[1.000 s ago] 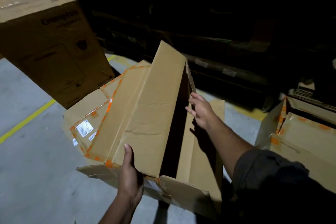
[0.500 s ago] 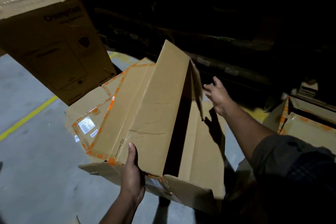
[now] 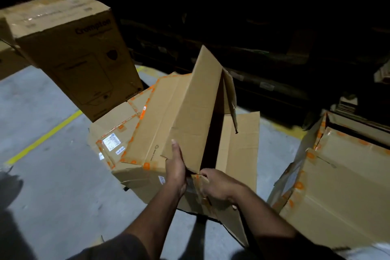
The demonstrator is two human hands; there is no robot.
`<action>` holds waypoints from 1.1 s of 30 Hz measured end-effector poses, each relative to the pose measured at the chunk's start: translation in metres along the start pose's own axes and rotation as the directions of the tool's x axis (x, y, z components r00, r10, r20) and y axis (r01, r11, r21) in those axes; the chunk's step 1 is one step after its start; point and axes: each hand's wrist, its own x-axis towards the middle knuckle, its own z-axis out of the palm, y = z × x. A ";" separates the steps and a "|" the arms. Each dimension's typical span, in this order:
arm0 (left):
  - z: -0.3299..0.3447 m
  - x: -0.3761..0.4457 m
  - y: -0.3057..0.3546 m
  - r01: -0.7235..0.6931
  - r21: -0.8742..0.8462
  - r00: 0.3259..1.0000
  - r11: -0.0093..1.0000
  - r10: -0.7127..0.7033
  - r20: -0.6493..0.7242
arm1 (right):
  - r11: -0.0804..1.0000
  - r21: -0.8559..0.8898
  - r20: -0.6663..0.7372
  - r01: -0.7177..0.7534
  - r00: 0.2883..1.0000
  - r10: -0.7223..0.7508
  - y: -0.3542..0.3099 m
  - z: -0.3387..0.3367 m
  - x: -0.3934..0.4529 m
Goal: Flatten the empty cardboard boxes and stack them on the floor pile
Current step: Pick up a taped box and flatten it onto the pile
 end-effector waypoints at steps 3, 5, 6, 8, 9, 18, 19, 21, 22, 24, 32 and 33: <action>0.012 -0.012 0.000 -0.135 0.417 0.984 0.899 0.073 0.163 | 0.996 -0.083 -0.220 -0.025 0.975 0.006 0.009 0.009 -0.001; 0.016 -0.014 -0.003 -0.411 0.464 0.885 0.785 0.221 0.409 | 0.998 0.036 -0.246 -0.042 0.968 0.049 0.011 0.007 -0.006; 0.015 -0.014 -0.008 -0.502 0.480 0.843 0.720 0.284 0.456 | 0.993 0.103 -0.244 -0.049 0.967 0.073 0.011 0.002 -0.009; 0.002 -0.015 -0.015 -0.595 0.558 0.803 0.578 0.416 0.426 | 0.973 0.230 -0.256 -0.029 0.962 0.089 0.006 -0.012 -0.014; -0.008 -0.017 -0.019 -0.606 0.596 0.791 0.527 0.480 0.379 | 0.955 0.295 -0.264 -0.025 0.959 0.107 0.002 -0.020 -0.017; -0.030 -0.015 -0.036 -0.459 0.628 0.867 0.629 0.472 0.161 | 0.572 0.807 0.000 -0.149 0.968 0.252 -0.011 -0.024 -0.007; -0.029 -0.011 -0.036 -0.447 0.628 0.870 0.637 0.472 0.140 | 0.542 0.825 -0.034 -0.156 0.945 0.325 -0.010 -0.021 0.001; -0.027 -0.003 -0.039 -0.400 0.607 0.890 0.687 0.450 0.077 | 0.493 0.864 -0.139 -0.100 0.895 0.425 -0.011 -0.016 0.009; -0.025 0.002 -0.040 -0.357 0.599 0.904 0.716 0.427 0.028 | 0.494 0.865 -0.174 -0.083 0.875 0.451 -0.011 -0.014 0.011; -0.022 0.011 -0.044 -0.147 0.573 0.944 0.806 0.287 -0.161 | 0.491 0.869 -0.206 -0.055 0.863 0.461 -0.011 -0.013 0.016; -0.077 0.046 -0.086 0.491 -0.183 0.862 0.852 -0.505 -0.042 | 0.150 0.983 -0.154 0.101 0.901 0.405 -0.003 -0.072 0.014; -0.078 0.045 -0.082 0.493 -0.152 0.870 0.857 -0.488 0.071 | 0.131 0.987 -0.142 0.097 0.907 0.396 0.000 -0.075 0.013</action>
